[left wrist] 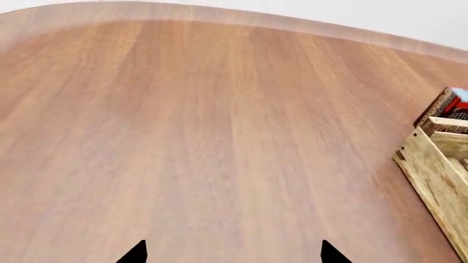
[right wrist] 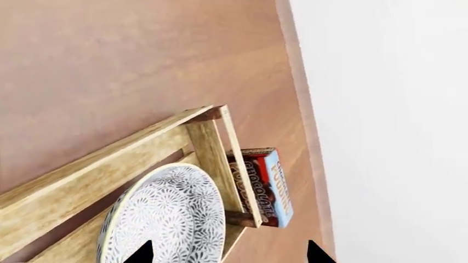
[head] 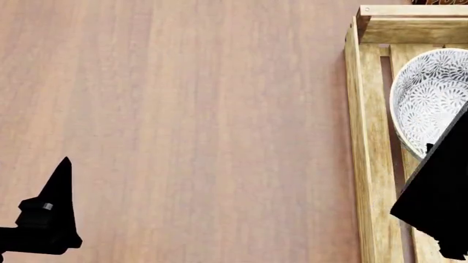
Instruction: Pick up the bowl on the left and put it in the tray.
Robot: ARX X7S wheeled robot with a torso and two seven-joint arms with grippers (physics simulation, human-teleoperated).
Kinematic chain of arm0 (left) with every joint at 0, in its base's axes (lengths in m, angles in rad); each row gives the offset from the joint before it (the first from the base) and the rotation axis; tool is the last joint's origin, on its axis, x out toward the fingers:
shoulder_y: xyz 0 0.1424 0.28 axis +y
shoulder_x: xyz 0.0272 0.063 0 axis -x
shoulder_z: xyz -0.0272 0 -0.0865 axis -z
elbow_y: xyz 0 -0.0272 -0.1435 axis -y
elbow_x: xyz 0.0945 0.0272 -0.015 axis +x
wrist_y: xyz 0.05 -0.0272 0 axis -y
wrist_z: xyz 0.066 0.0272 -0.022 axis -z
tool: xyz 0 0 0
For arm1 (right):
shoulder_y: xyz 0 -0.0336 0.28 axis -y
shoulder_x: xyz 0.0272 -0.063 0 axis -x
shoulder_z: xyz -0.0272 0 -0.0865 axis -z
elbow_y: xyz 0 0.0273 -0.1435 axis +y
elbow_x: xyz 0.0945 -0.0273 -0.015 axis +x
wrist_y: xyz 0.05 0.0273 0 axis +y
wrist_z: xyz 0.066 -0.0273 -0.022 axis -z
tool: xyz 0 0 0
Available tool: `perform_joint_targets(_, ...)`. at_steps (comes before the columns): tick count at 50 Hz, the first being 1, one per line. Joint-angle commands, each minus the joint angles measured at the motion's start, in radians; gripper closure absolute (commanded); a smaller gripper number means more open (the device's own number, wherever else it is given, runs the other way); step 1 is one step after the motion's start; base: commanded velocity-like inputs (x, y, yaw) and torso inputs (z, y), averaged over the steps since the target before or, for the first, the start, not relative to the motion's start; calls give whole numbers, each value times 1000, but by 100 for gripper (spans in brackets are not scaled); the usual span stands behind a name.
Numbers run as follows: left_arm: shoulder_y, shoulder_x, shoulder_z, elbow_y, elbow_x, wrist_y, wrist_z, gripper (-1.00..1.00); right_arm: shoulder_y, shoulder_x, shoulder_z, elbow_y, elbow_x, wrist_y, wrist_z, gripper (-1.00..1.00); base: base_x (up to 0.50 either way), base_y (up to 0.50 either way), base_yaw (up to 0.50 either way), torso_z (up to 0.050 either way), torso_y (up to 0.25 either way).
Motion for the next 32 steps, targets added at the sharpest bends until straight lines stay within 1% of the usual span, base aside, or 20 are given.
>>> perform_joint_targets(1,9,-17,0,25,27,24,4,-100,-79,164,36,-142,331,-131,468,-100,0,0,0,0,0)
perform_joint_targets(3,13,-25,1,36,38,33,10,-100,-98,164,19,-100,423,-181,618,-100,0,0,0,0,0)
perform_joint_targets(4,24,-31,4,40,61,48,21,-100,-133,164,-16,-78,461,-271,744,-100,0,0,0,0,0)
perform_joint_targets(5,29,-33,4,39,67,54,26,-100,-148,164,-31,-67,493,-306,791,-100,0,0,0,0,0)
perform_joint_targets(7,40,-38,6,33,80,65,37,-100,-215,164,-96,-46,485,-447,937,-100,0,0,0,0,0)
perform_joint_targets(8,46,-40,6,32,85,71,43,-100,-217,164,-98,-45,483,-450,938,-100,0,0,0,0,0)
perform_joint_targets(9,66,-50,14,43,112,92,62,-100,-262,165,-143,-29,478,-554,1018,-100,0,0,0,0,0)
perform_joint_targets(12,128,-57,1,49,128,154,119,-100,-364,165,-244,25,449,-833,1149,-100,0,0,0,0,0)
perform_joint_targets(13,145,-58,-6,45,119,172,142,-100,-384,165,-264,35,434,-864,1176,-100,0,0,0,0,0)
perform_joint_targets(16,230,-57,-20,31,142,248,216,-100,-504,164,-382,117,313,-1205,1299,-100,0,0,0,0,0)
perform_joint_targets(18,293,-54,-13,14,206,320,273,-100,-566,135,-438,166,229,-1381,1382,-100,0,0,0,0,0)
perform_joint_targets(19,308,-52,-14,6,216,337,286,-100,-576,121,-446,176,187,-1398,1414,-100,0,0,0,0,0)
perform_joint_targets(20,330,-47,-24,-8,206,365,315,-100,-602,88,-463,211,171,-1489,1433,-100,0,0,0,0,0)
perform_joint_targets(22,359,-38,-11,-32,285,417,332,-100,-622,44,-477,246,129,-1527,1435,-100,0,0,0,0,0)
perform_joint_targets(23,398,-27,13,-89,361,521,406,-100,-652,-26,-487,328,119,-1648,1435,-100,0,0,0,0,0)
perform_joint_targets(24,414,-18,16,-118,378,553,425,-100,-667,-54,-491,370,124,-1707,1434,-100,0,0,0,0,0)
perform_joint_targets(28,485,21,14,-258,386,669,516,-100,-723,-209,-531,571,202,-1915,1306,-100,0,0,0,0,0)
perform_joint_targets(29,500,30,19,-286,409,705,536,-100,-788,-251,-473,598,237,-1936,1233,-100,0,0,0,0,0)
perform_joint_targets(31,533,46,7,-335,369,740,576,-100,-1047,-361,-173,633,317,-1937,968,-100,0,0,0,0,0)
perform_joint_targets(32,540,49,5,-350,352,745,589,-100,-1090,-387,-126,647,339,-1936,912,-100,0,0,0,0,0)
